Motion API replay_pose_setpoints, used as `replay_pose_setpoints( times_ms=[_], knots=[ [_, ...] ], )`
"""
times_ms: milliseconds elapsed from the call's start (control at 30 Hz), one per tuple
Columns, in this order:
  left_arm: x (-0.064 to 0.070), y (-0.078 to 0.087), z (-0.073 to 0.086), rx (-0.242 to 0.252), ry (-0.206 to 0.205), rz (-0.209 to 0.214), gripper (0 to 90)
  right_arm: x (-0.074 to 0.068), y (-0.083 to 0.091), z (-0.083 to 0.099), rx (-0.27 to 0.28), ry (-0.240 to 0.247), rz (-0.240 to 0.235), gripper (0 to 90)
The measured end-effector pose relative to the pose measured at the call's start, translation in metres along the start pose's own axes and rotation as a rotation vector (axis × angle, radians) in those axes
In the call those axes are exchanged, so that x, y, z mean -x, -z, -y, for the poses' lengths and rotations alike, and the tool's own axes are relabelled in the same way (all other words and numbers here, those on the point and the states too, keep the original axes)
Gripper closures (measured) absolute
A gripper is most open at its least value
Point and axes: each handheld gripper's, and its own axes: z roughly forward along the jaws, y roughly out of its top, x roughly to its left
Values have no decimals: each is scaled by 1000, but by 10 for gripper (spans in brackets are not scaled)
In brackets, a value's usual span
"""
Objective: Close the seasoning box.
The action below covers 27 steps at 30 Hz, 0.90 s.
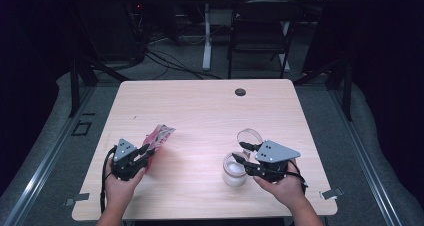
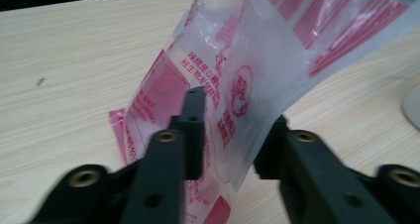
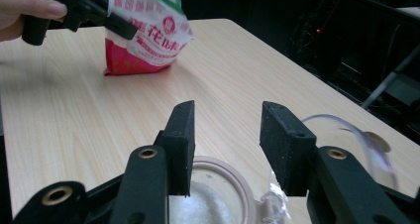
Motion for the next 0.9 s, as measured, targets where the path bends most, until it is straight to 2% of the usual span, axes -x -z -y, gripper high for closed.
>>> replay_pose_setpoints(
  times_ms=[167,400,567,800,900],
  knots=[
    [6,-3,2,-18,-29,-2,526,11,10,2,8,-39,35,570],
    [12,-6,6,-31,-48,10,474,21,21,6,5,-73,60,557],
    [17,-7,7,-26,-56,40,460,27,27,9,9,-98,86,557],
    [34,-7,9,-19,-103,45,382,36,35,11,25,-133,136,526],
    [41,-8,9,-21,-119,54,381,39,36,15,25,-155,160,510]
  ],
)
